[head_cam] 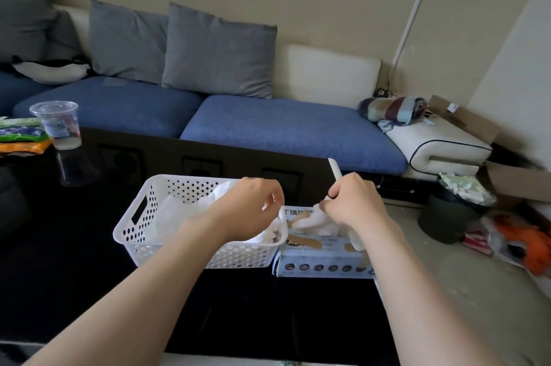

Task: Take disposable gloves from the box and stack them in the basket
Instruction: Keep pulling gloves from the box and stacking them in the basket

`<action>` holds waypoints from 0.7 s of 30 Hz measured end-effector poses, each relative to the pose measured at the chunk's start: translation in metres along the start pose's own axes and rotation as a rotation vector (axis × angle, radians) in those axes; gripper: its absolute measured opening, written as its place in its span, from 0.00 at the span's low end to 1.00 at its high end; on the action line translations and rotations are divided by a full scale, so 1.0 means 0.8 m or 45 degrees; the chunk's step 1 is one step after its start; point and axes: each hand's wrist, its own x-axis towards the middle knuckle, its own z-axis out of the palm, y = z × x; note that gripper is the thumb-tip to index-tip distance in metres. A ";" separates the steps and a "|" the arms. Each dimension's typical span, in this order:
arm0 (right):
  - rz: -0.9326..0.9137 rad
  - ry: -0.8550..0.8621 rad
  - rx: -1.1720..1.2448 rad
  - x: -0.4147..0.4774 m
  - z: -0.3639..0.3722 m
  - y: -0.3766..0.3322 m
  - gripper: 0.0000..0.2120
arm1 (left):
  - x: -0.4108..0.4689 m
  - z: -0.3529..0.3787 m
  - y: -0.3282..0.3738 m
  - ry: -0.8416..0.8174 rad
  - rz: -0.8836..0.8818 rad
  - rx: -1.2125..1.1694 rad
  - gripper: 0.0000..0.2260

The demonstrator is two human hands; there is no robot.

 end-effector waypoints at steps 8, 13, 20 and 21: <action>-0.092 -0.084 0.060 0.009 0.002 0.044 0.08 | 0.017 0.029 0.031 -0.038 0.067 -0.004 0.09; -0.169 -0.032 0.124 0.012 0.006 0.057 0.12 | 0.029 0.047 0.040 -0.086 0.050 -0.056 0.13; -0.233 0.031 0.134 0.015 0.008 0.061 0.17 | 0.038 0.059 0.047 -0.049 -0.044 -0.048 0.06; -0.232 0.054 0.165 0.015 0.008 0.063 0.18 | 0.039 0.060 0.047 -0.042 -0.049 -0.038 0.06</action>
